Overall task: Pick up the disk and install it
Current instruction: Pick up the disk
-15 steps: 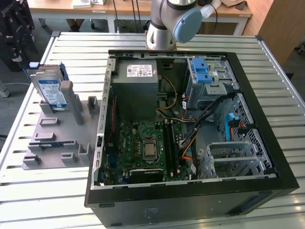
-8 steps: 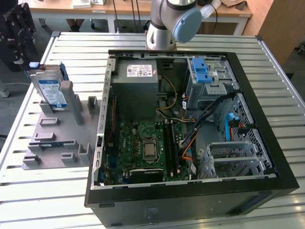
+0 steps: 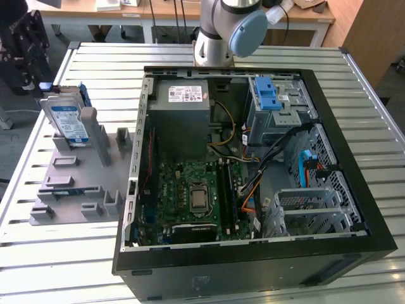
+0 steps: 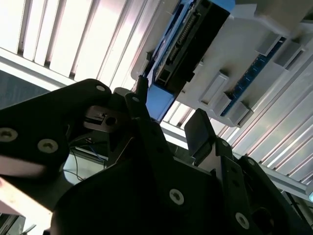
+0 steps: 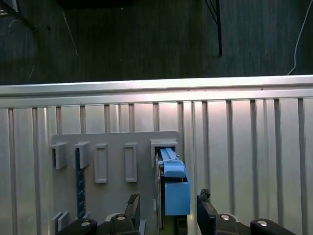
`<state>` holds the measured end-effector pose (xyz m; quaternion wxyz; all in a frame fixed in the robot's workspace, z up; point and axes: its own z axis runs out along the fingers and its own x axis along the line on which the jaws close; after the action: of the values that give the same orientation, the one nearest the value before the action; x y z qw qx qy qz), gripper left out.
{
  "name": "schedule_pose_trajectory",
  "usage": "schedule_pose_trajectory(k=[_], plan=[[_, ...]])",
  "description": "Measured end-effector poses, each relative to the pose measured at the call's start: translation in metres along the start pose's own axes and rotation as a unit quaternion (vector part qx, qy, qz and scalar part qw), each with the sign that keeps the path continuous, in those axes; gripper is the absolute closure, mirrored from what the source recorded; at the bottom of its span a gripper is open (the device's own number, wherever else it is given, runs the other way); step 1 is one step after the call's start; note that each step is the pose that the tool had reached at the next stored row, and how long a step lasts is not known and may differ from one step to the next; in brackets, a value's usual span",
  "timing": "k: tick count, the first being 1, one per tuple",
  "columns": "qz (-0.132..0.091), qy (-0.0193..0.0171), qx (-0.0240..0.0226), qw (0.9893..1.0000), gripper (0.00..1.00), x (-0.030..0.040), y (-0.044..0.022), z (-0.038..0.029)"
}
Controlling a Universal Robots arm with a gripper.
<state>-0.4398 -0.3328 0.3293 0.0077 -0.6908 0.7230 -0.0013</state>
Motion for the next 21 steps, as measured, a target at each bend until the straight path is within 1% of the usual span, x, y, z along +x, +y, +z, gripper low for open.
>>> schedule_pose_trajectory(k=[3,6,14,19,20,21], plan=[[-0.002,-0.0001,0.0001,1.0,0.43,-0.002,0.0006,0.0026],[-0.002,0.0,-0.0001,1.0,0.43,-0.0024,0.0024,0.005],[-0.004,0.0001,0.0,1.0,0.43,-0.0023,0.0042,0.0167],[-0.004,0.0001,0.0,1.0,0.44,-0.0023,0.0043,0.0177],[-0.004,0.0001,0.0,1.0,0.51,-0.0023,0.0043,0.0177],[-0.004,0.0001,0.0,1.0,0.51,-0.0023,0.0043,0.018]])
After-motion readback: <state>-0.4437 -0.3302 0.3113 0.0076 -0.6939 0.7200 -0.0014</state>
